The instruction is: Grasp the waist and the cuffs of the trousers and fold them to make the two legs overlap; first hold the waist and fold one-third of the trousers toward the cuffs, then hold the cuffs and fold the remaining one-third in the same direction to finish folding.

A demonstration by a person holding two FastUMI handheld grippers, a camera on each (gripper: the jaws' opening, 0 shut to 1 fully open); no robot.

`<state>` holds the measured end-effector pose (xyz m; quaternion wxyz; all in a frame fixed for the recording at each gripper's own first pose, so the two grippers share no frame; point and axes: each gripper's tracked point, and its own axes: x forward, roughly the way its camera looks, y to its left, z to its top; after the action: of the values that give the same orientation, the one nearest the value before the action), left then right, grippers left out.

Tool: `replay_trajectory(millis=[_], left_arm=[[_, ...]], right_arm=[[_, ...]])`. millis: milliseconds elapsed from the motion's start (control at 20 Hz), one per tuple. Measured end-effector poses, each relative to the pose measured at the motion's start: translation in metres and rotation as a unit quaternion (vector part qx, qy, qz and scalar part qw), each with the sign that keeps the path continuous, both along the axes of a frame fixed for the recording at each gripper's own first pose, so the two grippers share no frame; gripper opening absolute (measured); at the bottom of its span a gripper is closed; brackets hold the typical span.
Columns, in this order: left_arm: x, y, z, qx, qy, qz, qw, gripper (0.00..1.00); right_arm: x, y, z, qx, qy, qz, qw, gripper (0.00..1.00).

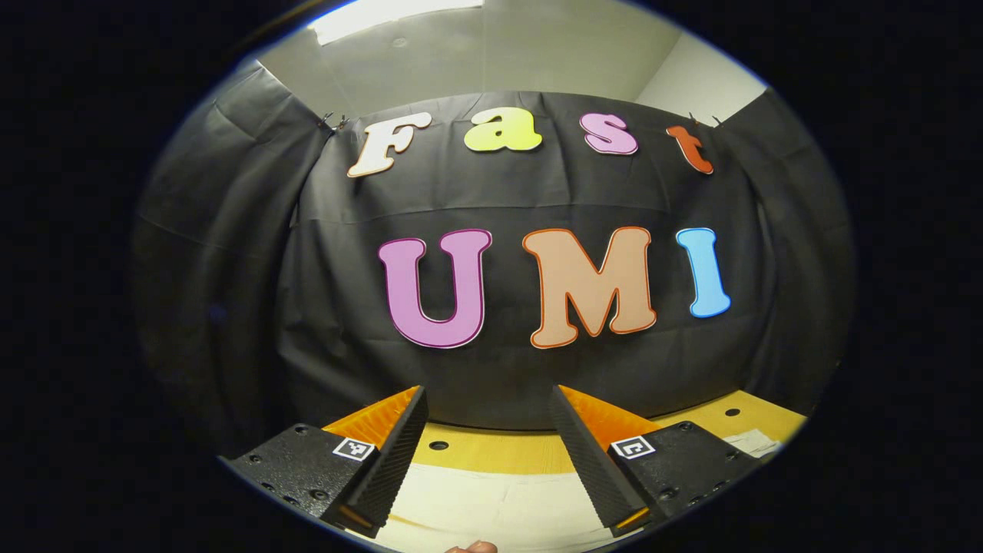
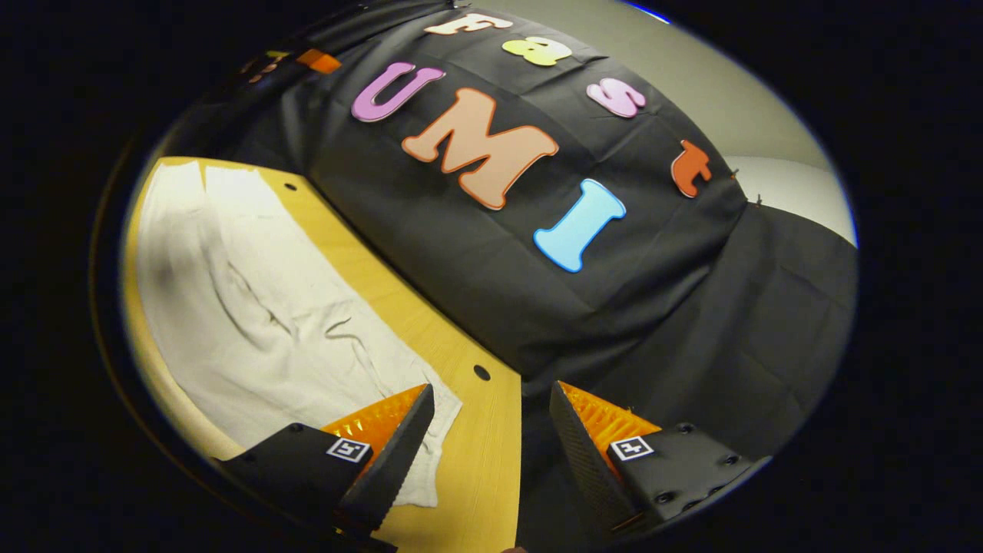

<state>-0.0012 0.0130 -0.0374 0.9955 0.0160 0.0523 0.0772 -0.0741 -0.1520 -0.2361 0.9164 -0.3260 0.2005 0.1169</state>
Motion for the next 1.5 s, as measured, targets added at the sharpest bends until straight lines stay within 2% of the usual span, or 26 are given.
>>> replay_trajectory(millis=[200,350,650,1000,1150,1500], left_arm=[[-0.003,0.001,-0.001,0.009,0.002,0.002,1.000,0.95],[-0.006,0.003,-0.003,0.010,0.005,0.005,1.000,0.95],[-0.012,0.017,-0.005,0.023,0.007,0.017,1.000,0.95],[-0.017,0.028,-0.011,0.028,0.018,0.028,0.999,0.95],[-0.021,0.032,-0.013,0.039,0.022,0.032,0.998,0.95],[-0.026,0.039,-0.015,0.051,0.027,0.035,0.998,0.95]], right_arm=[[-0.029,0.002,-0.037,-0.046,0.041,0.050,0.997,0.97],[-0.048,0.001,-0.072,-0.088,0.073,0.090,0.989,0.98],[-0.087,0.003,-0.121,-0.147,0.131,0.170,0.966,0.98],[-0.114,0.001,-0.160,-0.187,0.188,0.227,0.937,1.00],[-0.109,0.006,-0.166,-0.204,0.187,0.244,0.929,0.96],[-0.078,0.020,-0.180,-0.222,0.166,0.255,0.927,0.90]])
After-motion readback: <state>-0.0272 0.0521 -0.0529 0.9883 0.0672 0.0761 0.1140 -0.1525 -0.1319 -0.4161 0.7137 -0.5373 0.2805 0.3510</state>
